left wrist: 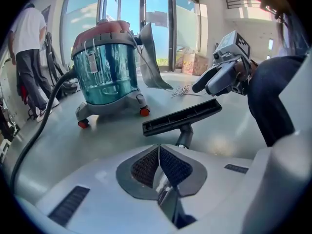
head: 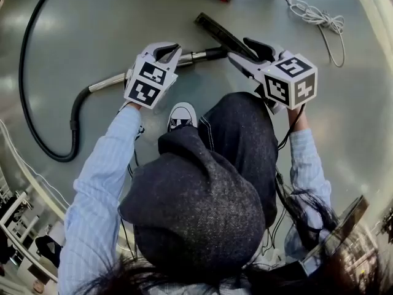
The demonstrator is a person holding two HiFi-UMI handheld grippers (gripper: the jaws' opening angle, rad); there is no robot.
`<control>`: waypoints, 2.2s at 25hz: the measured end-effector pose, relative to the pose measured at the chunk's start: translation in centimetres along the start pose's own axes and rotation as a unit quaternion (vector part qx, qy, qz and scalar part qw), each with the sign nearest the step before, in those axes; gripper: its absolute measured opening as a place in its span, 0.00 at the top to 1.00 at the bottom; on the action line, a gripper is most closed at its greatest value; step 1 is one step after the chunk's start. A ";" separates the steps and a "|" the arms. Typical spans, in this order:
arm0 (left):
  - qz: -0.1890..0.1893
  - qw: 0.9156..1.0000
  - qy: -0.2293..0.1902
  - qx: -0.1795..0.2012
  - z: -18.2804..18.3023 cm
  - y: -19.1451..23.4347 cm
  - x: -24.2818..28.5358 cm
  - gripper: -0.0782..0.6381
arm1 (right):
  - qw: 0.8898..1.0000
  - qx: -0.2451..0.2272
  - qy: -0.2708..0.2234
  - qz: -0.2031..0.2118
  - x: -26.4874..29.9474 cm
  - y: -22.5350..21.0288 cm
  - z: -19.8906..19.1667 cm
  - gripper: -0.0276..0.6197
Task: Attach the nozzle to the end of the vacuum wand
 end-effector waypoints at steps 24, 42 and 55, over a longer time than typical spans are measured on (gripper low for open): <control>-0.013 0.988 0.034 -0.150 4.0 -1.2 -12.2 0.88 | 0.990 0.142 0.003 -0.005 -1.7 9.5 5.0 0.95; 0.047 0.956 0.047 -0.286 13.9 -12.2 -41.3 0.88 | 0.982 0.175 0.073 0.000 -26.6 28.2 15.9 0.95; 0.061 0.961 -0.050 -0.265 28.9 -23.4 -58.0 0.88 | 0.991 0.130 0.038 -0.003 -43.9 39.6 25.6 0.95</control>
Point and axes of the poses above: the fingertips, and each gripper's own axes: x forward along the fingers, y to its left, z out of its top, the point moved 7 cm from there along -x, backward along the fingers, and after that the axes turned 3 degrees about -z, right-handed, at the moved point
